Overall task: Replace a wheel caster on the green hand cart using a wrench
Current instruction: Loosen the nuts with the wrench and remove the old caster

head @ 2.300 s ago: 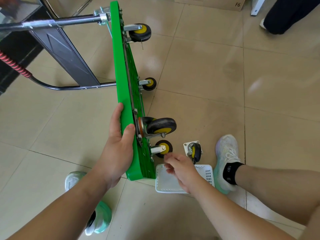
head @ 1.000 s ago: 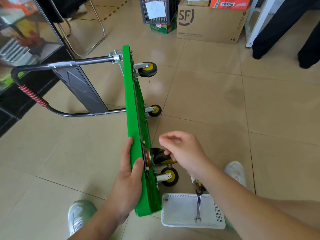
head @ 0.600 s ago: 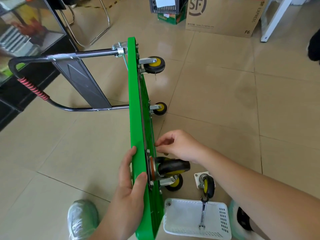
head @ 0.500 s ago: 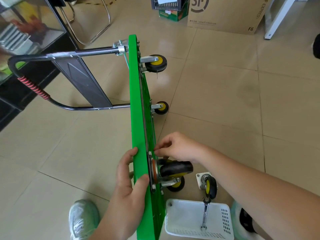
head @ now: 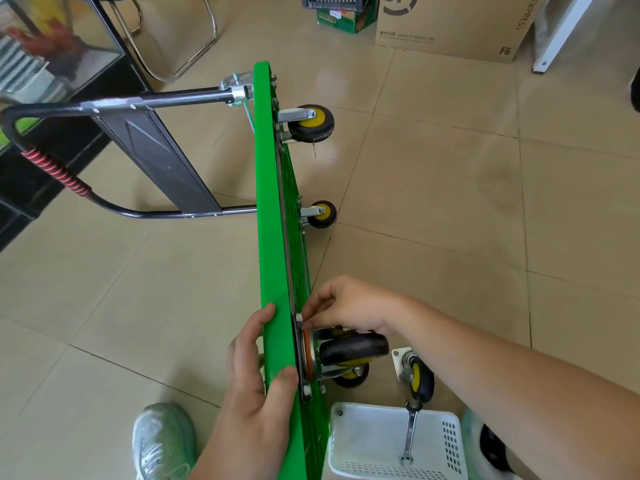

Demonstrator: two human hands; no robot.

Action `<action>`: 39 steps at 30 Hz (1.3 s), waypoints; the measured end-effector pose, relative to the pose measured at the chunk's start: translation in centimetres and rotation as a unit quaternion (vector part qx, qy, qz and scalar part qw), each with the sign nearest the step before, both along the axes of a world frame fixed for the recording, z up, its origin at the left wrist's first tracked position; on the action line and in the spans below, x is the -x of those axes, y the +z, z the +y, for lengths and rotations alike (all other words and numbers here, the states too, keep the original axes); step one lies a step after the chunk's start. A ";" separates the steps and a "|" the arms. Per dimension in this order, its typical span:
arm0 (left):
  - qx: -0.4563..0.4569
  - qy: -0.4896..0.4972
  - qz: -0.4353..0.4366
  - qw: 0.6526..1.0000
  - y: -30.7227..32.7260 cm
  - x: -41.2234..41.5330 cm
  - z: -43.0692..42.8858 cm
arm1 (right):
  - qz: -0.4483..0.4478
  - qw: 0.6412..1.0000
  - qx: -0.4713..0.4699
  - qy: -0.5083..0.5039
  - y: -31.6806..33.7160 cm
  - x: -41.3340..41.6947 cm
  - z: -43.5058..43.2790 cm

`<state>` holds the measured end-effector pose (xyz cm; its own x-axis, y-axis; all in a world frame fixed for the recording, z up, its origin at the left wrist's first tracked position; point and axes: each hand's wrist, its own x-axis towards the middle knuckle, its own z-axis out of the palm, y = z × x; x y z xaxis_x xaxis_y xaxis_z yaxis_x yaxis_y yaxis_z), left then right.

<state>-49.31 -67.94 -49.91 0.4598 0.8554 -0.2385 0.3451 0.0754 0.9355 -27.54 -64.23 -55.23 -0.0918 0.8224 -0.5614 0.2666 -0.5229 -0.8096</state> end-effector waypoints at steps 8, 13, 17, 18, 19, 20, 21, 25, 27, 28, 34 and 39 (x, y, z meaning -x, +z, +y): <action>-0.010 0.002 0.006 1.000 -0.3 0.0 0.0 | 0.014 1.000 0.009 -0.014 -0.3 0.1 -0.1; -0.008 0.000 0.013 1.000 -0.3 0.0 -0.1 | 0.024 0.998 0.049 -0.018 -0.3 0.0 -0.1; -0.002 -0.002 0.017 1.000 -0.2 0.0 -0.1 | 0.019 0.999 0.024 -0.013 -0.4 0.2 0.0; -0.003 -0.001 0.018 1.000 -0.2 0.1 0.0 | 0.024 0.999 0.024 -0.014 -0.5 0.2 0.0; -0.004 -0.001 0.018 1.000 -0.3 0.1 -0.1 | 0.027 0.999 0.030 -0.015 -0.5 0.2 0.1; -0.004 -0.001 0.020 1.000 -0.3 0.2 -0.1 | 0.030 0.999 0.041 -0.014 -0.4 0.1 0.1; -0.003 -0.001 0.022 1.000 -0.3 0.2 -0.1 | 0.028 0.998 0.050 -0.009 -0.3 0.1 0.0; -0.005 0.001 0.023 1.000 -0.2 0.1 0.0 | 0.013 0.999 0.031 -0.007 -0.5 0.2 -0.1; -0.001 0.000 0.025 1.000 -0.2 0.0 0.0 | 0.017 0.999 0.024 -0.012 -0.5 0.2 -0.1; 0.000 0.001 0.026 1.000 -0.2 0.1 0.0 | 0.023 0.999 0.030 -0.010 -0.6 0.1 -0.1; 0.002 0.003 0.029 1.000 -0.1 0.2 0.0 | -0.003 1.000 0.030 0.010 -0.2 0.1 -0.1; -0.003 0.001 0.030 1.000 0.0 0.2 0.0 | 0.004 0.999 0.031 0.012 -0.3 0.1 0.0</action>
<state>-49.53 -67.98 -49.95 0.4423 0.8581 -0.2608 0.4009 0.0710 0.9134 -27.69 -64.26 -55.53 -0.1152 0.7832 -0.6110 0.2738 -0.5662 -0.7775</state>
